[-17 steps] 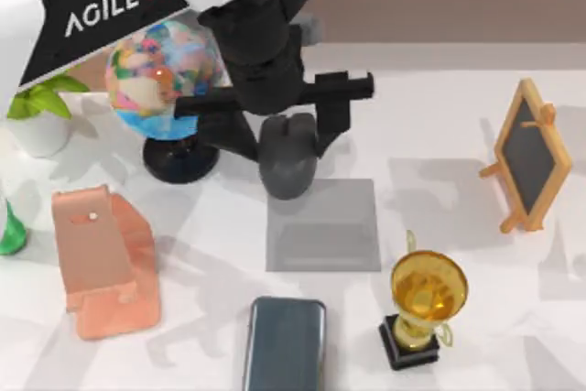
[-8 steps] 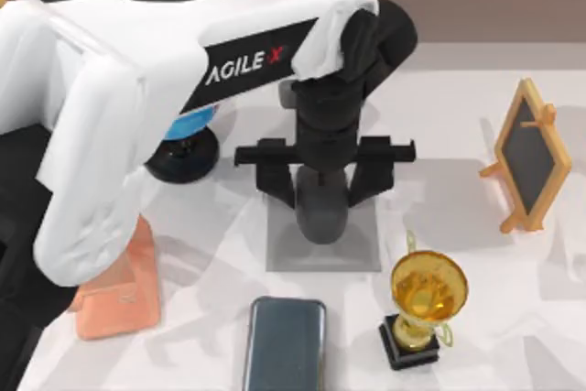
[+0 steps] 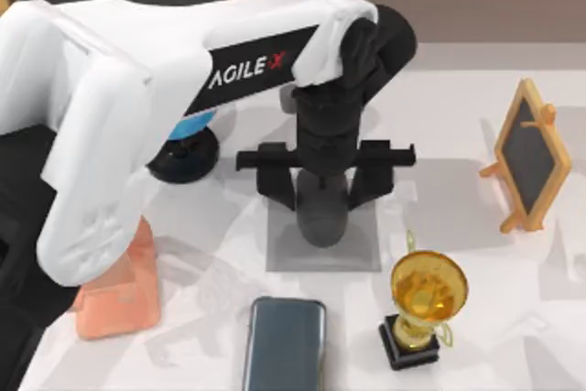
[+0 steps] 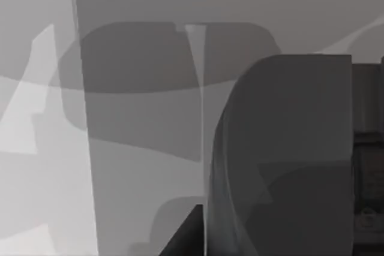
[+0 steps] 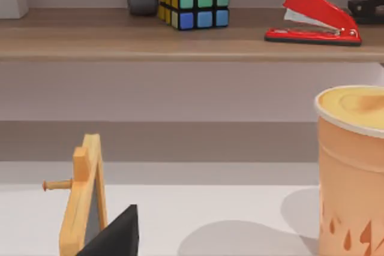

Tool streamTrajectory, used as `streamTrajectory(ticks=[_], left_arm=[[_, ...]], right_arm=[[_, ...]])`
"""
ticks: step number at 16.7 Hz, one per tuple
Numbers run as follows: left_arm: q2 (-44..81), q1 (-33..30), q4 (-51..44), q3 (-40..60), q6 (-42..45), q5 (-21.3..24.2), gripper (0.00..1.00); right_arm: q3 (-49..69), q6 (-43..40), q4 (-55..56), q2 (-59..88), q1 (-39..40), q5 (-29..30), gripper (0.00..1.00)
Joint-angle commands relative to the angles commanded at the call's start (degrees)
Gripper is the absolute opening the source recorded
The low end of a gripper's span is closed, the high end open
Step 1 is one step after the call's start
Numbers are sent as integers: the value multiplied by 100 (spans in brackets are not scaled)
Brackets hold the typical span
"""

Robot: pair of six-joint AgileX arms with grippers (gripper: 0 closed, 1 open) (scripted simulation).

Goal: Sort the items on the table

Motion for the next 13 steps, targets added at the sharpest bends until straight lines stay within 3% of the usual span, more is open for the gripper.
streamTrajectory(ticks=[3,13], left_arm=[[0,0,0,0,0,0,0],[0,0,0,0,0,0,75]], right_arm=[[0,0,0,0,0,0,100],[0,0,0,0,0,0,100]])
